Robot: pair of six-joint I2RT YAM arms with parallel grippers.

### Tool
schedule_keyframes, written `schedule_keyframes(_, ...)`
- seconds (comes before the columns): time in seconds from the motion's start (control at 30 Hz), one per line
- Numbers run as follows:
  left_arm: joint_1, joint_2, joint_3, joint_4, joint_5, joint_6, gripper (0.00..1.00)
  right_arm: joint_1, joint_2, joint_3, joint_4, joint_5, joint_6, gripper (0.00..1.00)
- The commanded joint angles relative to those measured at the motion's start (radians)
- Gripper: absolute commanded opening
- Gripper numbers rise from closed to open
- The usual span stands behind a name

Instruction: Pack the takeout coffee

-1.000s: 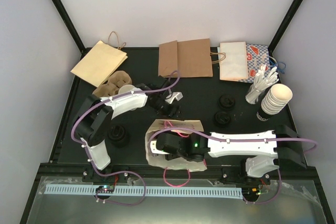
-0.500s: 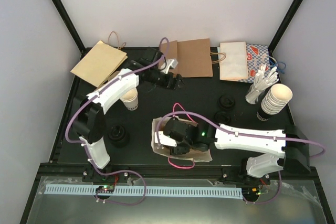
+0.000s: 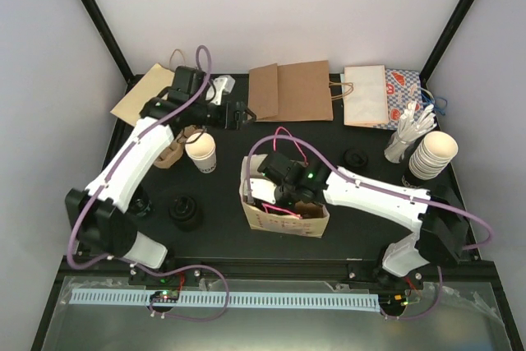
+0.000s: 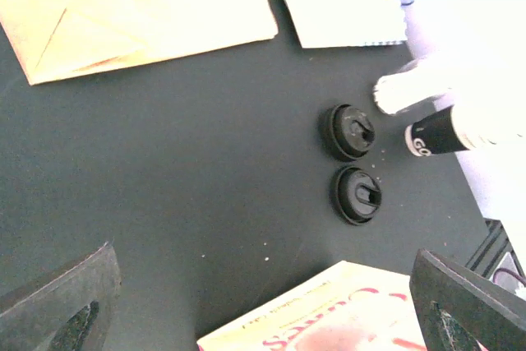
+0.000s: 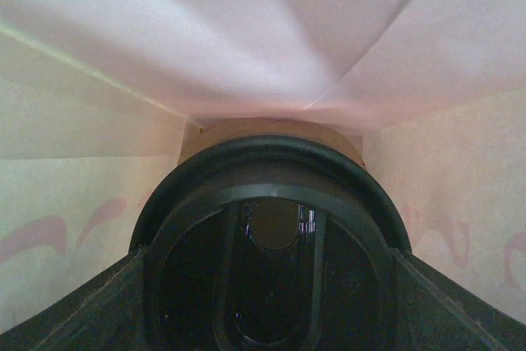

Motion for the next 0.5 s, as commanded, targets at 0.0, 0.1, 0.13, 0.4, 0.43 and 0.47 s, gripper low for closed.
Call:
schedule_keyframes(0.0, -0.003, -0.124, -0.062, -0.024, 0.006, 0.026, 0.99, -0.056, 0.075, 0.043, -0.081, -0.119, -0.004, 0.54)
schedule_keyframes(0.1, -0.003, -0.213, -0.139, -0.016, 0.010, 0.037, 0.99, -0.071, 0.095, 0.054, -0.085, -0.136, -0.004, 0.55)
schedule_keyframes(0.13, -0.003, -0.237, -0.162, -0.014, 0.007, 0.041, 0.99, -0.078, 0.102, 0.058, -0.093, -0.149, -0.004, 0.55)
schedule_keyframes(0.4, -0.006, -0.454, -0.322, 0.000, 0.058, 0.034, 0.99, -0.104, 0.156, 0.061, -0.167, -0.234, -0.006, 0.55)
schedule_keyframes(0.43, -0.006, -0.473, -0.336, 0.001, 0.063, 0.036, 0.99, -0.110, 0.152, 0.057, -0.166, -0.256, -0.007, 0.55)
schedule_keyframes(0.47, -0.005, -0.490, -0.348, 0.002, 0.066, 0.039, 0.99, -0.115, 0.150, 0.055, -0.162, -0.268, -0.006, 0.55)
